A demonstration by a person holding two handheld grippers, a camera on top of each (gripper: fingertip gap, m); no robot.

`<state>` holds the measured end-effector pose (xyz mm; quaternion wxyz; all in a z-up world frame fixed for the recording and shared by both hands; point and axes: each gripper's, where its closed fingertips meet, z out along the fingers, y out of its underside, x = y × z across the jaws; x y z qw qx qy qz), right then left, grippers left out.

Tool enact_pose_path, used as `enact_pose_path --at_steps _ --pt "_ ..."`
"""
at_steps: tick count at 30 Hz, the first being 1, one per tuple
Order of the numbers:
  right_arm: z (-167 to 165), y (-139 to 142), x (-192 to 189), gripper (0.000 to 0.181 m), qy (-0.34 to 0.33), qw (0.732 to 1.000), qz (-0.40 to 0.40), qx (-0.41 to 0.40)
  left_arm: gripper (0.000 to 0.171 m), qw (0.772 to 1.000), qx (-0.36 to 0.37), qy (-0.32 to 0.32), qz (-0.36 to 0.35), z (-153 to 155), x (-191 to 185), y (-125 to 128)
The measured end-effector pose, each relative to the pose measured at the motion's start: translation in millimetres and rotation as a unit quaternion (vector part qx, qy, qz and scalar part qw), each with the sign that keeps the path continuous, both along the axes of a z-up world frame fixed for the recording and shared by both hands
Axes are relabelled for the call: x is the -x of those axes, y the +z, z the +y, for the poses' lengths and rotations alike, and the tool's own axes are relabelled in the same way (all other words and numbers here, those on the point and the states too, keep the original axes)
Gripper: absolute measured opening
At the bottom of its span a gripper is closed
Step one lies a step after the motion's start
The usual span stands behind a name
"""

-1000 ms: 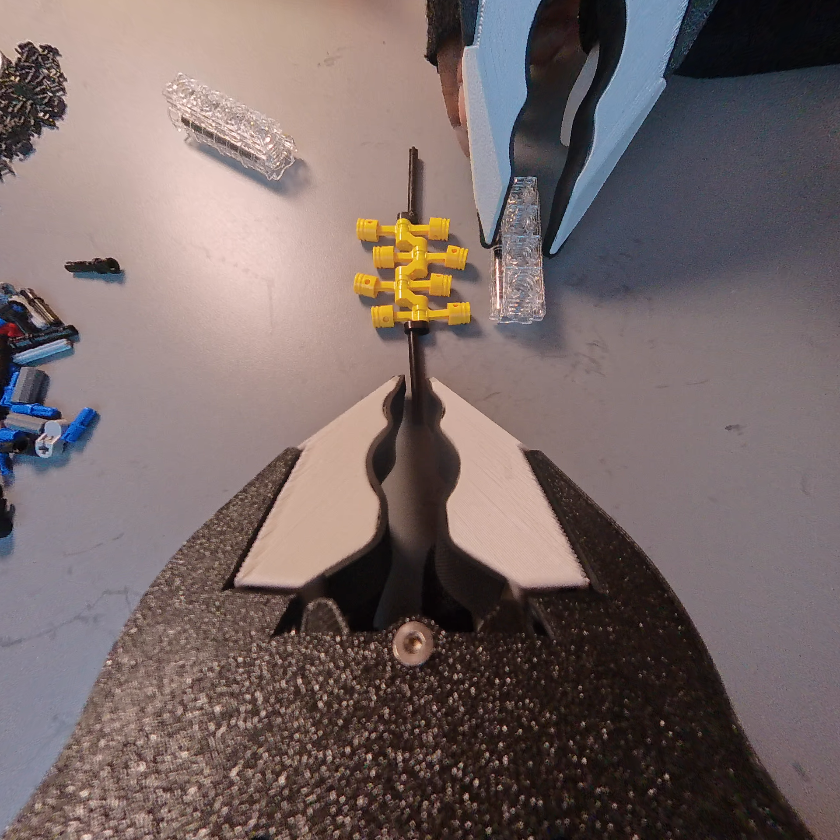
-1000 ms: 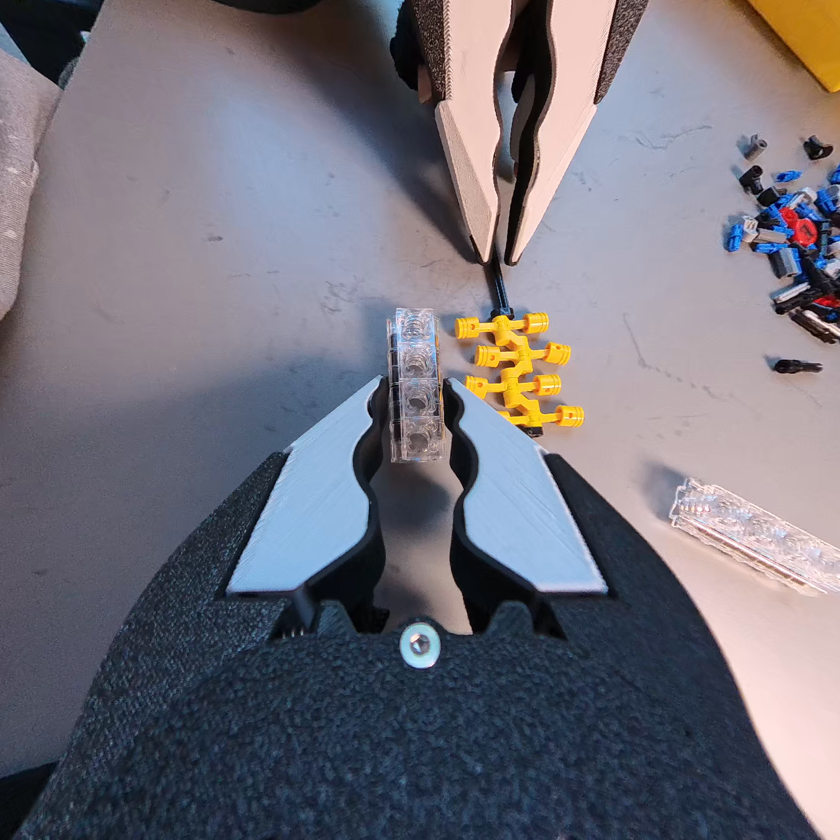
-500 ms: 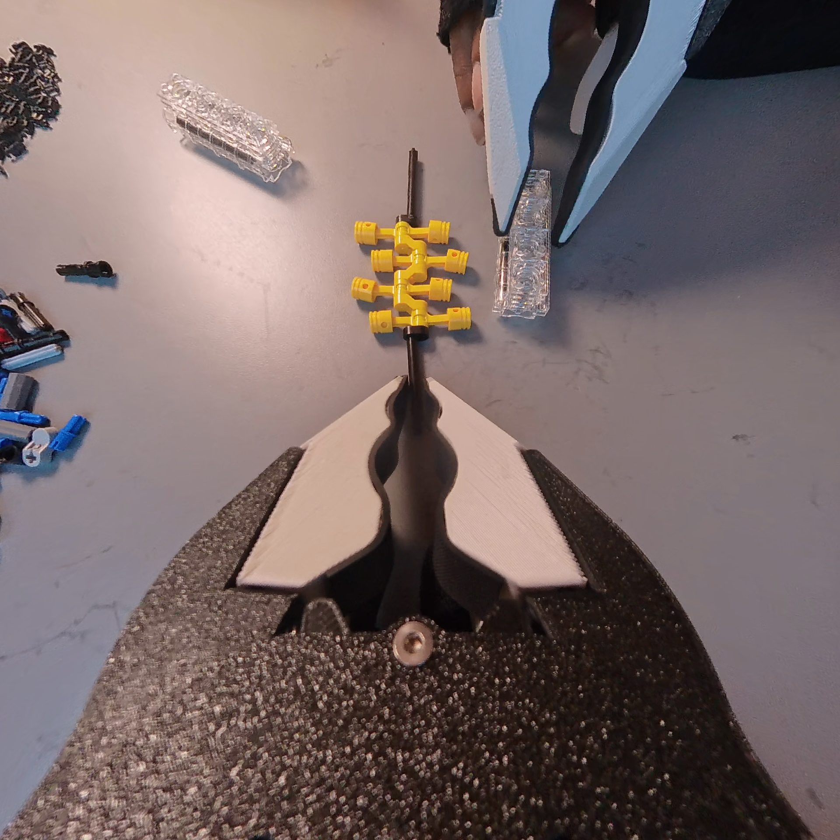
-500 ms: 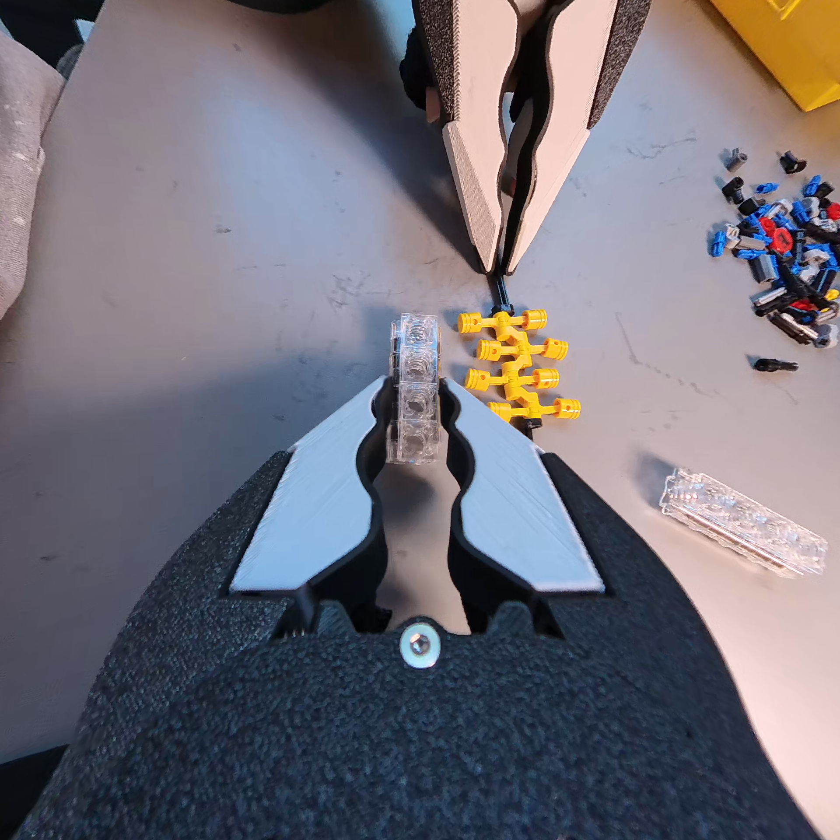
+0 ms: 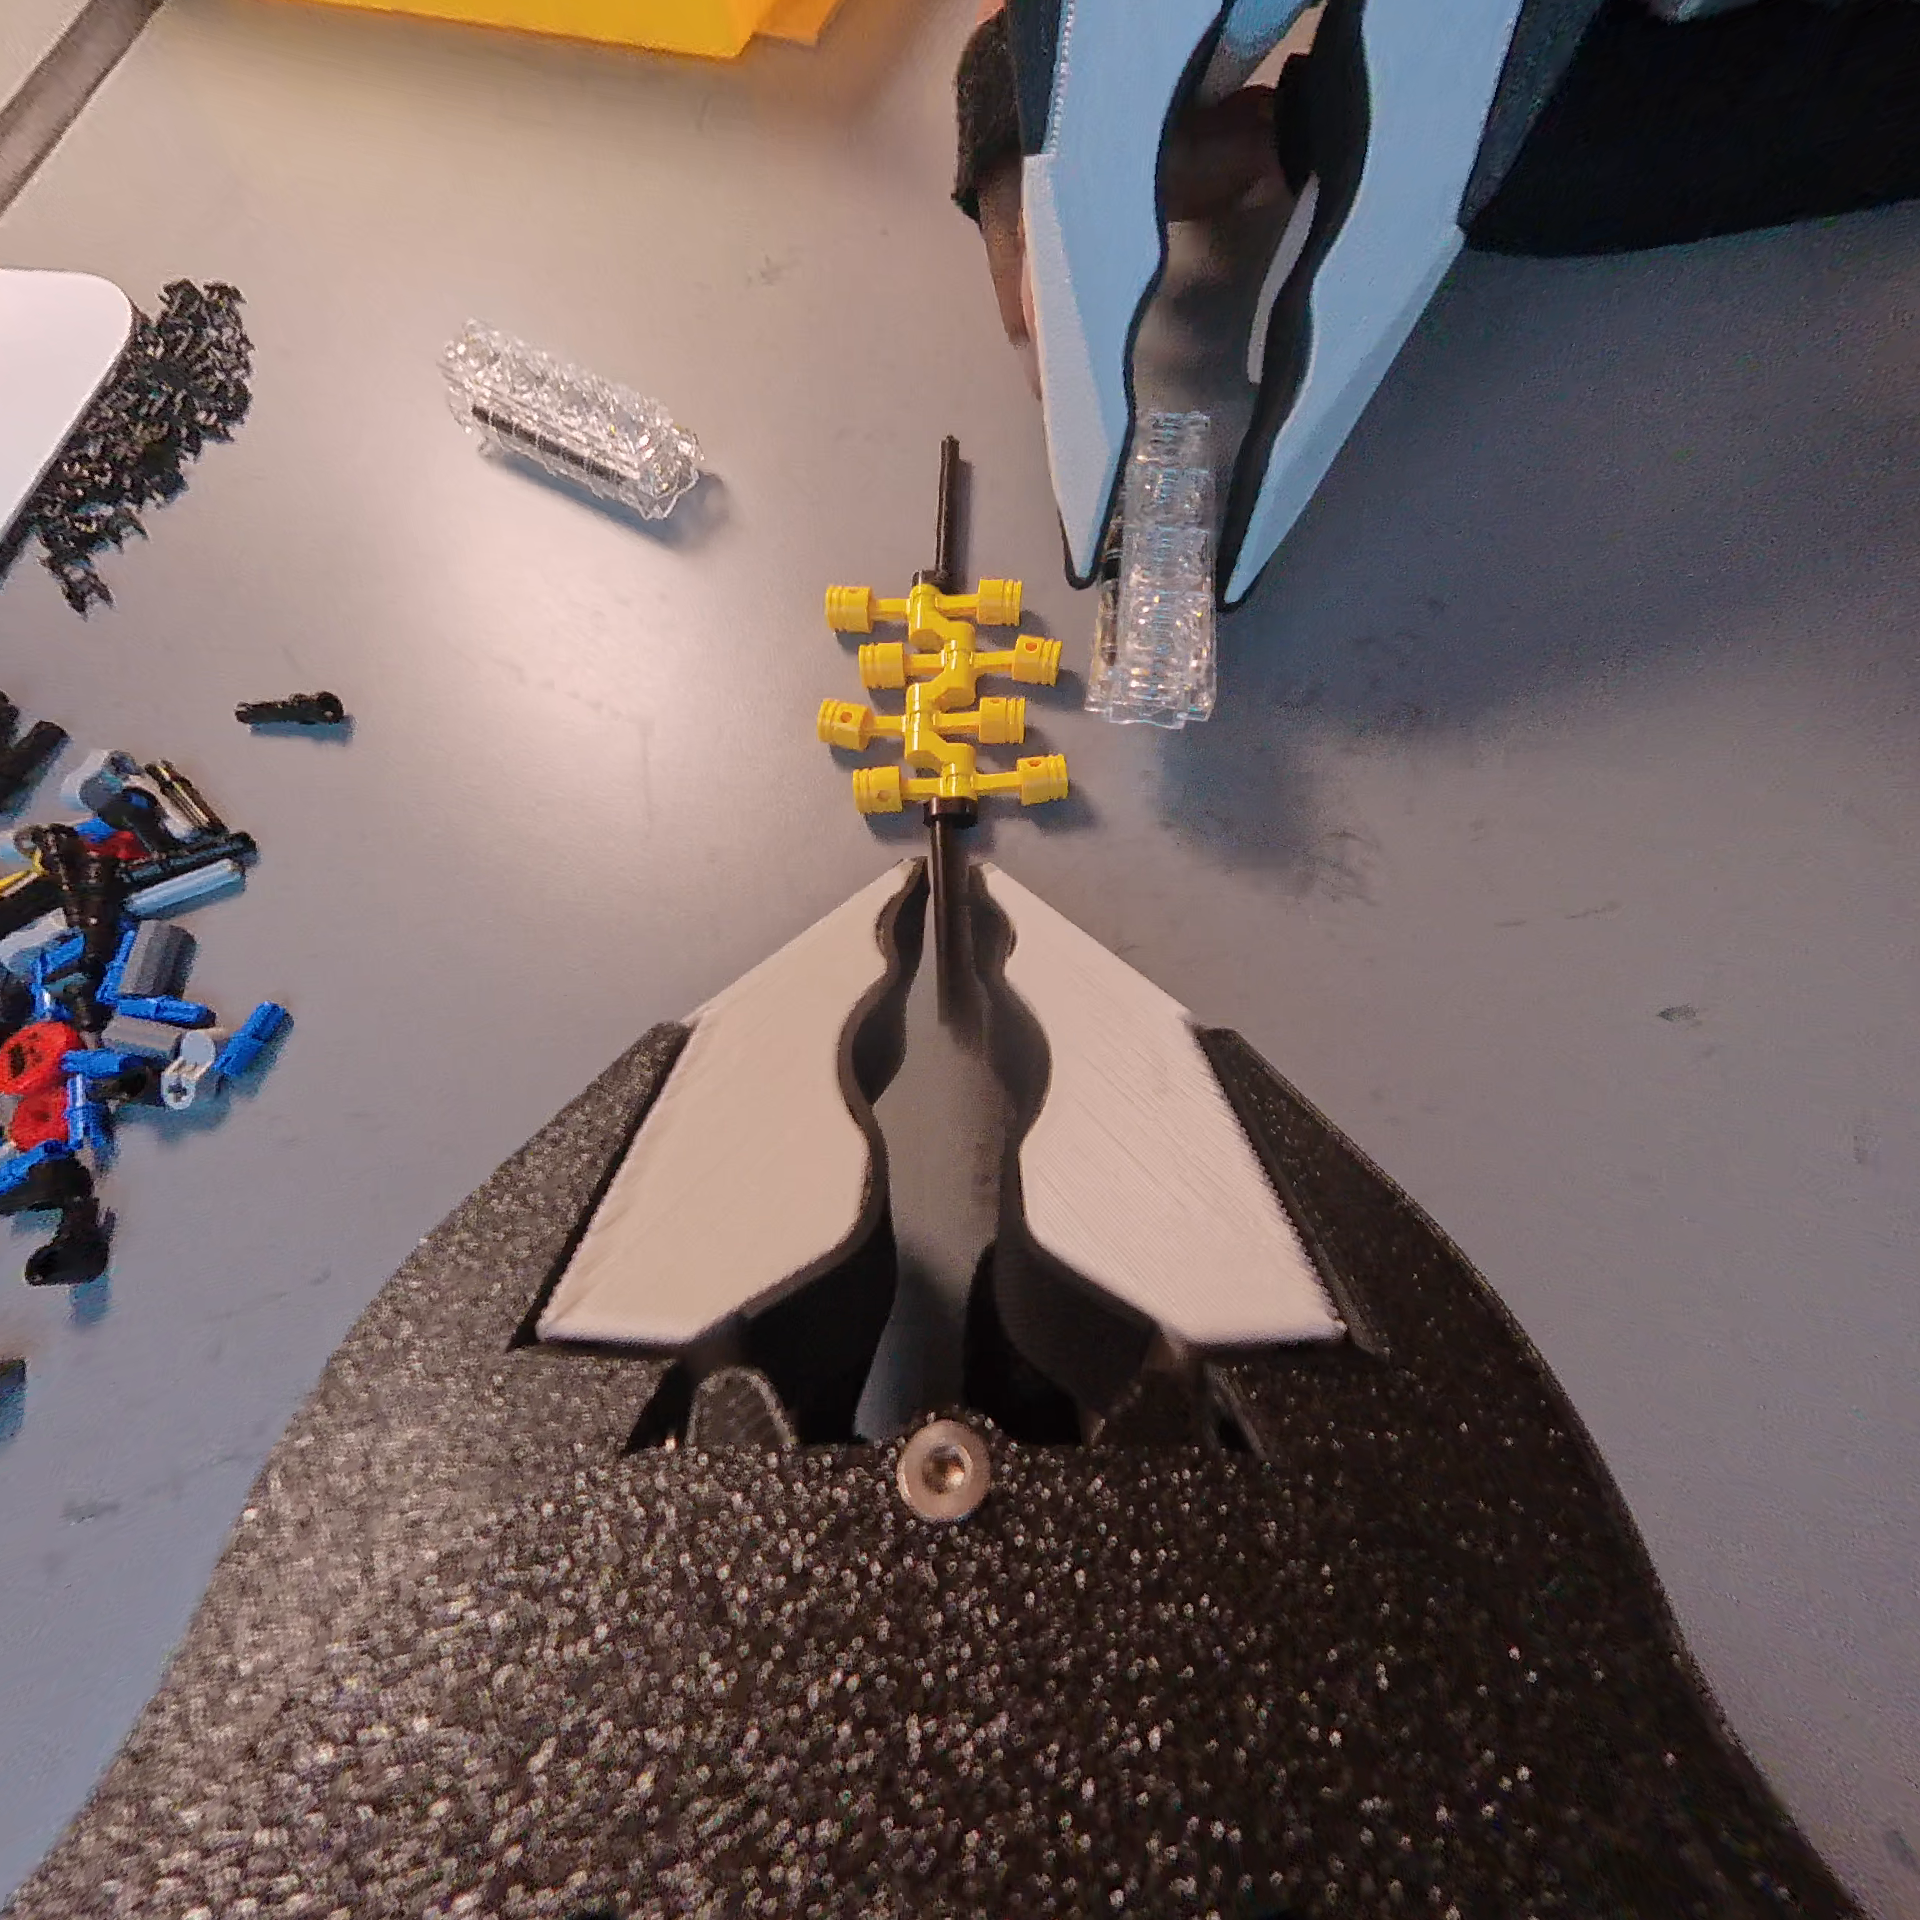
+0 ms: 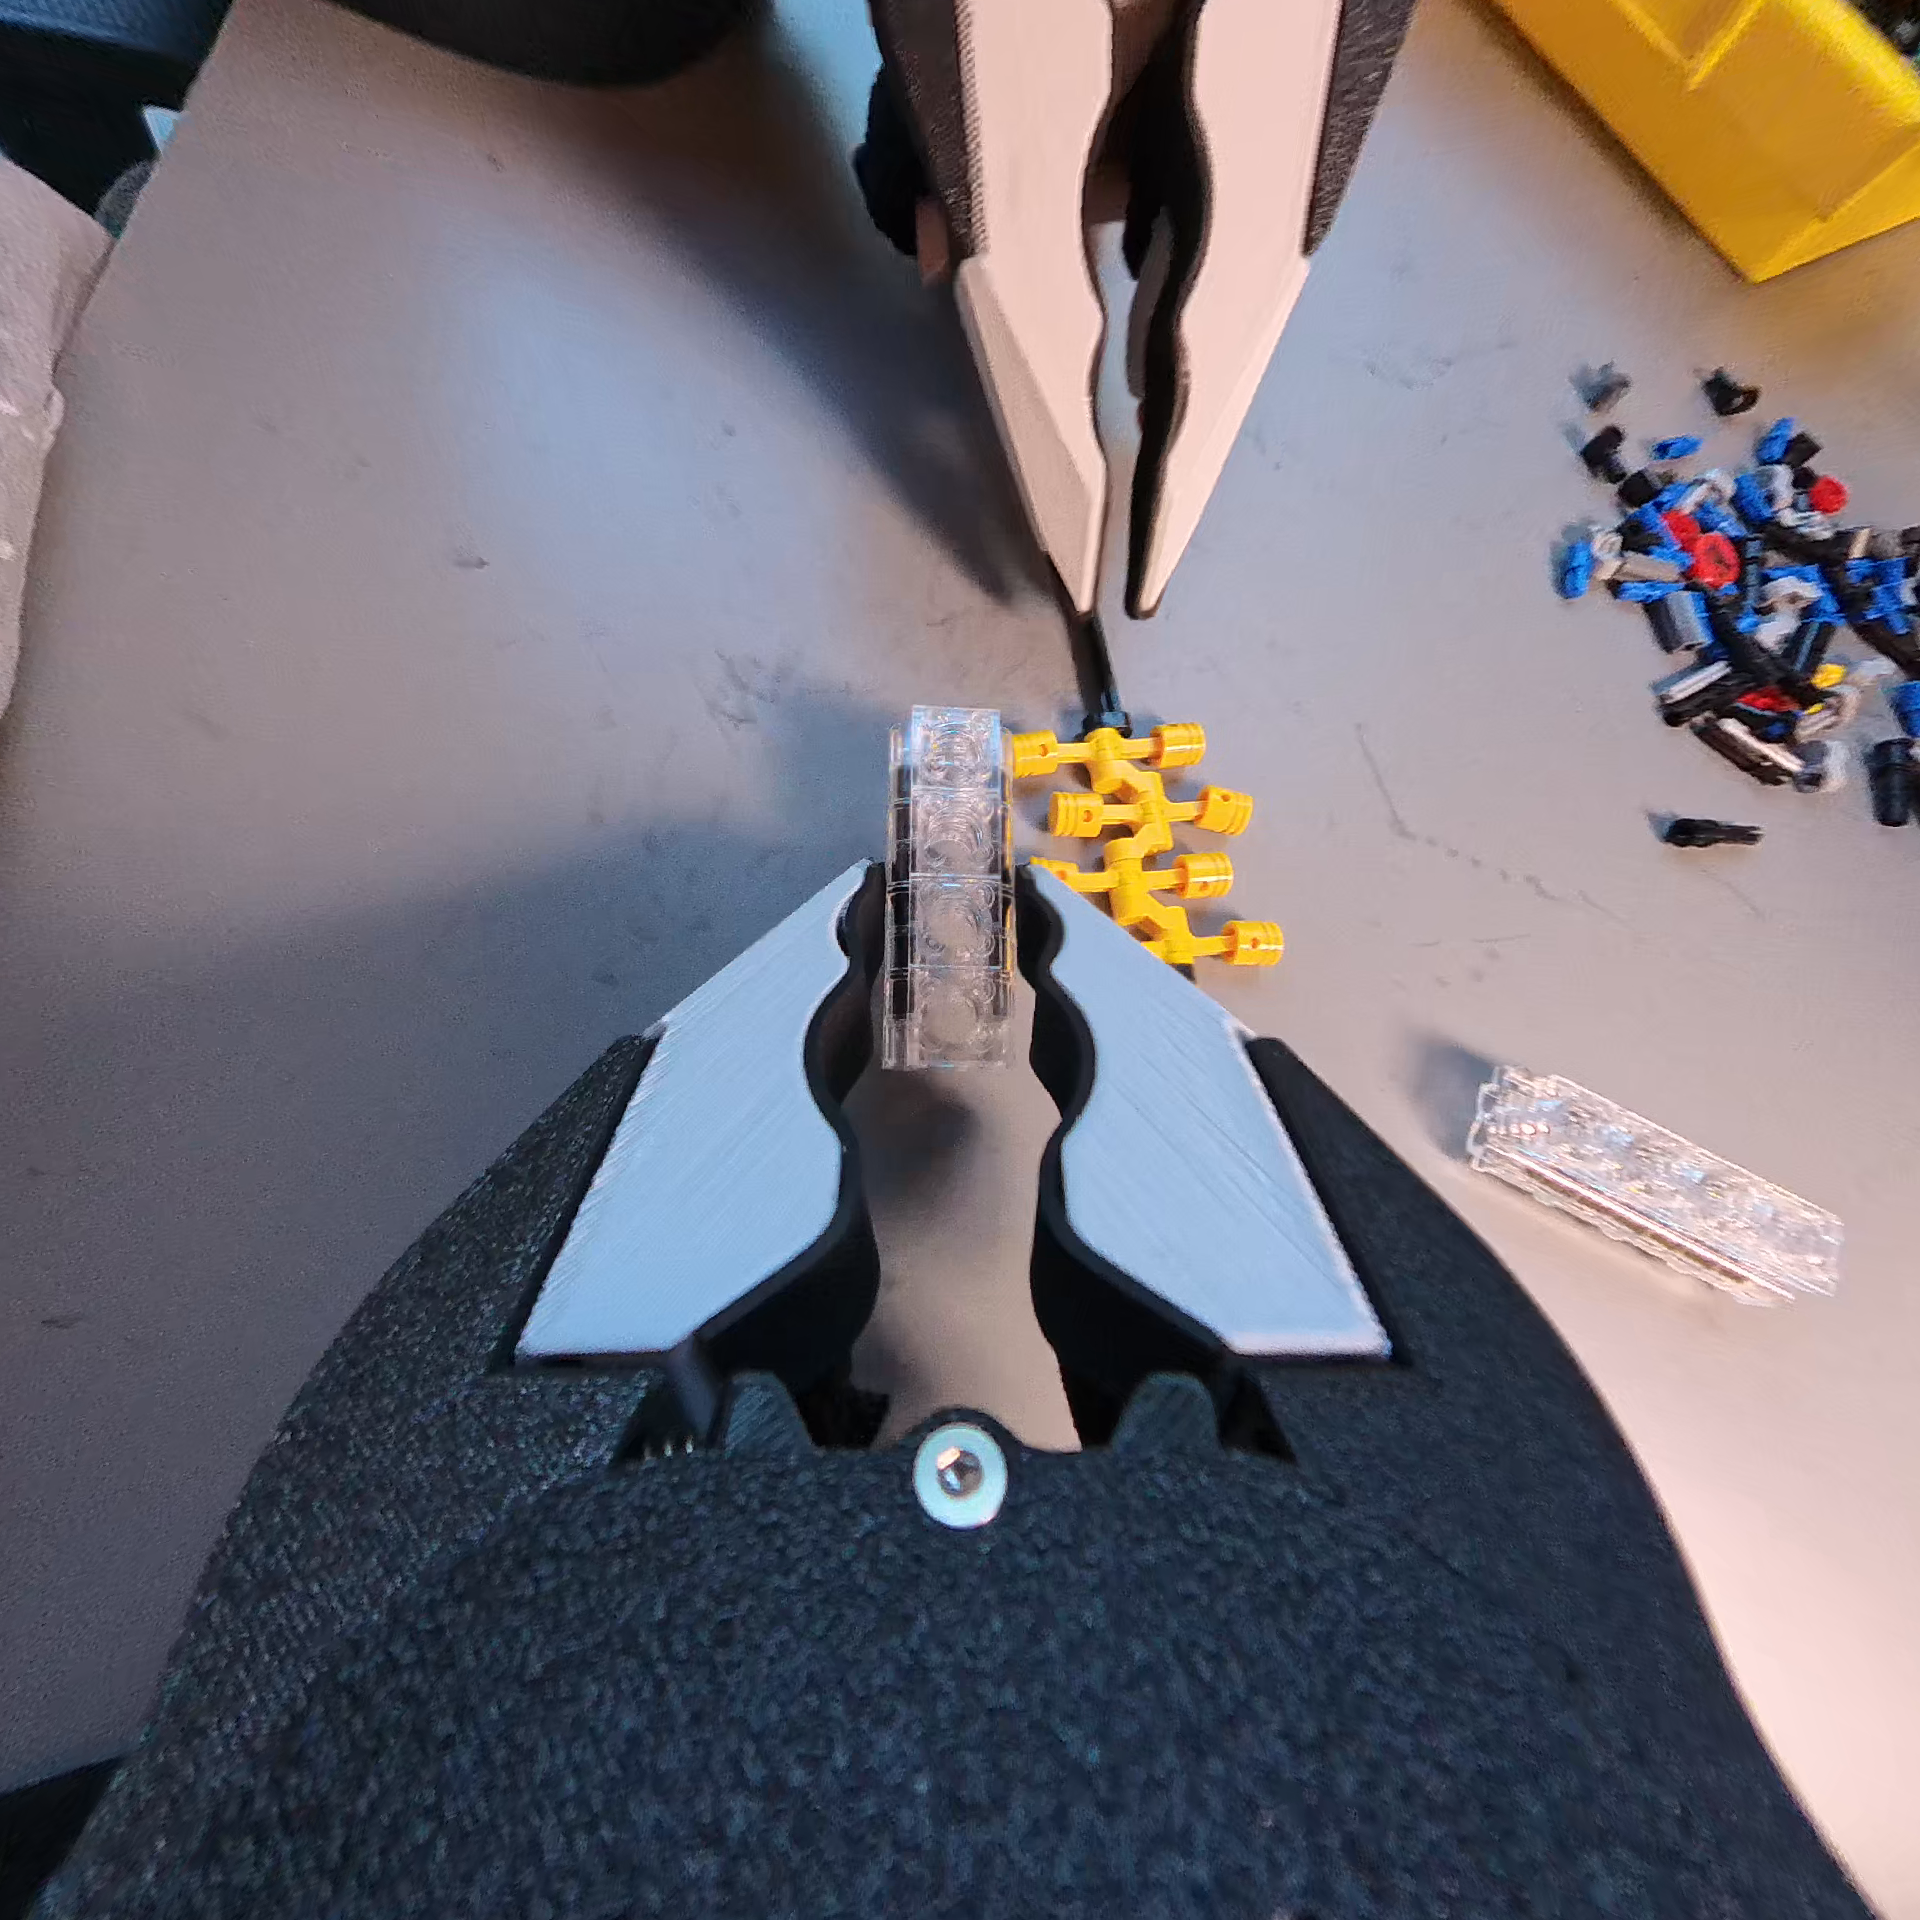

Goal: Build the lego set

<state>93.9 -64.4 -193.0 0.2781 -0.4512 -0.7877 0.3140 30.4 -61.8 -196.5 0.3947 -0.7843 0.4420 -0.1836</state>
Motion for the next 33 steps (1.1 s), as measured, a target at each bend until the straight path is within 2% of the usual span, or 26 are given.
enact_pose_path --at_steps 4,10,16,21,27,33 --pt "15.6 8.0 -3.1 0.024 -0.026 0.999 0.018 -0.008 0.011 0.999 -0.039 -0.036 0.002 -5.7 -14.8 6.6" --pt "36.9 14.9 -9.6 0.024 -0.061 0.998 0.031 -0.004 0.018 0.988 -0.081 -0.097 0.083 -6.0 -23.8 -1.7" --pt "35.6 20.7 -10.9 0.024 -0.059 0.997 0.044 0.019 0.02 0.967 -0.096 -0.177 0.155 -1.4 -28.9 -9.4" --pt "32.3 22.9 -10.1 0.024 -0.055 0.997 0.051 0.03 0.012 0.972 -0.038 -0.199 0.118 -2.8 -31.8 -12.4" --pt "25.9 26.0 -6.5 0.024 -0.042 0.996 0.066 0.034 0.011 0.985 0.005 -0.168 0.043 -4.0 -38.7 -11.4" --pt "11.9 37.2 -3.9 0.024 -0.012 0.994 0.099 0.039 0.012 0.985 0.065 -0.15 -0.06 -6.5 -47.3 7.1"
